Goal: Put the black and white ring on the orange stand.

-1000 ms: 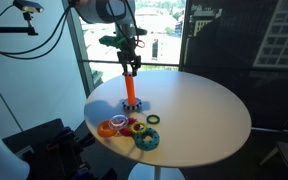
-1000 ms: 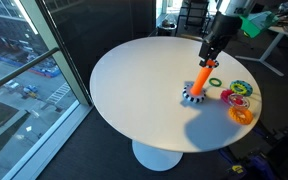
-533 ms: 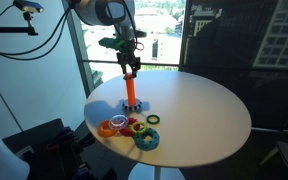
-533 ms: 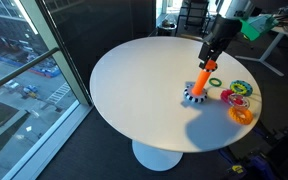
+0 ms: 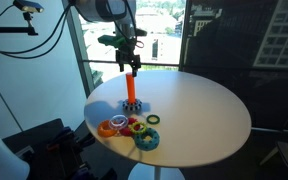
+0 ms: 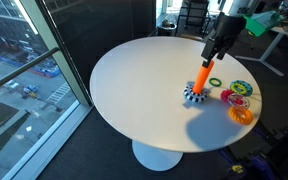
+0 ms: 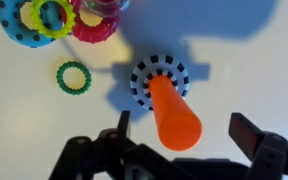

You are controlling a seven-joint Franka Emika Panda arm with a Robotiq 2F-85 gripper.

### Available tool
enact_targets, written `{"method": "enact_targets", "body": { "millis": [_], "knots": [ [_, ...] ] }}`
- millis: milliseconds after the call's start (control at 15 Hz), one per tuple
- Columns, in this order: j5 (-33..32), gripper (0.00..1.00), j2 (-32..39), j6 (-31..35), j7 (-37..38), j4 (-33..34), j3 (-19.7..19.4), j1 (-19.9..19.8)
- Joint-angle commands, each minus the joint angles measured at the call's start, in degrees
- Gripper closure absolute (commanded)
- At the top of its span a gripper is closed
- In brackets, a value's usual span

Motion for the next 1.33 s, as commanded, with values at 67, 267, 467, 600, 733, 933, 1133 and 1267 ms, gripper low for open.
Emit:
{"method": "enact_targets", "body": {
  "millis": [67, 267, 467, 600, 733, 933, 1133, 1267],
  "knots": [
    [-1.67, 0.0, -3.53, -8.93, 0.71, 1.85, -0.66, -0.59],
    [-1.74, 0.0, -5.99, -13.93, -0.12, 2.37, -1.18, -1.08],
    [-1.65, 0.0, -8.83, -17.31, -0.35, 2.23, -1.68, -1.47],
    [-1.93, 0.0, -10.68, -17.98, 0.22, 1.85, -1.9, -1.72],
    [-1.89, 0.0, -12.14, -18.3, 0.33, 1.71, -2.09, -1.96],
    [-2.06, 0.0, -13.62, -17.54, 0.73, 1.36, -2.16, -2.38],
    [-1.1, 0.0, -12.66, -17.01, -0.04, 1.62, -2.09, -2.23],
    [-1.1, 0.0, -12.75, -17.01, -0.04, 1.45, -2.1, -2.24]
  ]
}}
